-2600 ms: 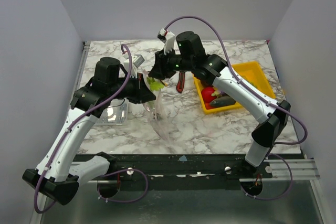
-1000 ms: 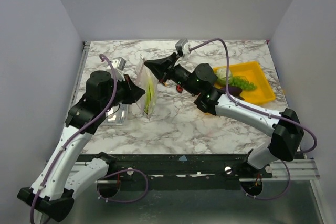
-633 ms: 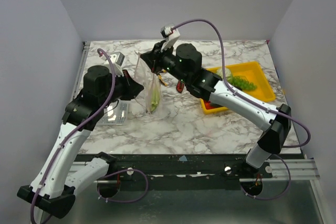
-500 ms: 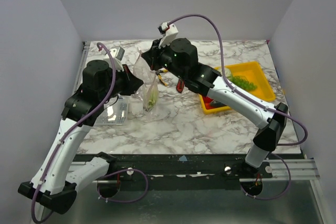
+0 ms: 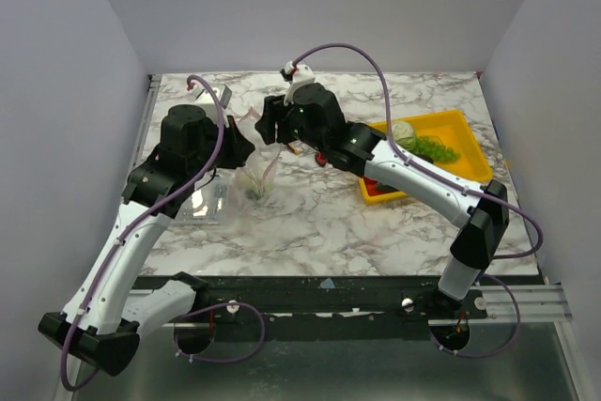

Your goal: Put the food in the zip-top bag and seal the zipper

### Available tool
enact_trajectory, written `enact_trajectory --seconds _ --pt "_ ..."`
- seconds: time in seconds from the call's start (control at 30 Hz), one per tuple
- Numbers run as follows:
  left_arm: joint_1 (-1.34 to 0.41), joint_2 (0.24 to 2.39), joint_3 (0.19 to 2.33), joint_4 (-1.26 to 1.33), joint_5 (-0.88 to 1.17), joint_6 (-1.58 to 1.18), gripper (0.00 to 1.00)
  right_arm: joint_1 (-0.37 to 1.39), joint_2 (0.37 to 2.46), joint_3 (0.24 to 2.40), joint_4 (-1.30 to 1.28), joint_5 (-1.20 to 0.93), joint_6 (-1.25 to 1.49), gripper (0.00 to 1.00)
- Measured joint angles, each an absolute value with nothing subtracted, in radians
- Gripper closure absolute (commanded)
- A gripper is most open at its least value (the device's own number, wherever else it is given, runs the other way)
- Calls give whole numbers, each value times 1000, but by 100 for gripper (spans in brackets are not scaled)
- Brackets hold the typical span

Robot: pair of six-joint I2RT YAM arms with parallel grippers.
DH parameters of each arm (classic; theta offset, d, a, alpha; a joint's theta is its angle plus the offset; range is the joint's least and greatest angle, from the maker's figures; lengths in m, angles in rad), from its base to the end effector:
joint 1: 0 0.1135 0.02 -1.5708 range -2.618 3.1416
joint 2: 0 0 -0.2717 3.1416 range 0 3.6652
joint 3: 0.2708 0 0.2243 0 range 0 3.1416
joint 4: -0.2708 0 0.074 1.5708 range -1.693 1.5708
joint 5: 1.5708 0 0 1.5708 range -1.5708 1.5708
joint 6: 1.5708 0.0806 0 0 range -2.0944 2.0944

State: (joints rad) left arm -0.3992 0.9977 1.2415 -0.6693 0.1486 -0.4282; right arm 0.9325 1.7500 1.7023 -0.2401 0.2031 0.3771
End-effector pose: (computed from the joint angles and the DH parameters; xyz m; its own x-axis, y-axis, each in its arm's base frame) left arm 0.1869 -0.0918 0.3887 -0.5572 -0.2106 -0.8032 0.3048 0.8479 -0.4338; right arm 0.2715 0.3387 0.3871 -0.4044 0.0602 -0.9126 -0.5619 0.7709 0.2999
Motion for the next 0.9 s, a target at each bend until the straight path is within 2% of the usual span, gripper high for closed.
enact_trajectory --seconds 0.2,0.27,0.3,0.57,0.73,0.8,0.9 --pt "-399 1005 1185 -626 191 -389 100 932 1685 1670 -334 248 410 15" --pt "-399 1005 1164 -610 218 -382 100 932 1631 1646 -363 257 424 2" --pt "-399 1005 1156 -604 225 -381 100 932 1595 1631 -377 262 431 0" --pt "-399 1002 1114 -571 308 -377 100 931 1263 1498 -436 371 495 0" --pt "-399 980 1098 -565 319 -376 100 915 1080 1308 -447 559 523 0" --pt "-399 973 1097 -566 323 -374 100 870 1053 1237 -457 609 532 0" --pt "-399 968 1097 -564 329 -371 100 704 1061 1147 -462 606 566 0"
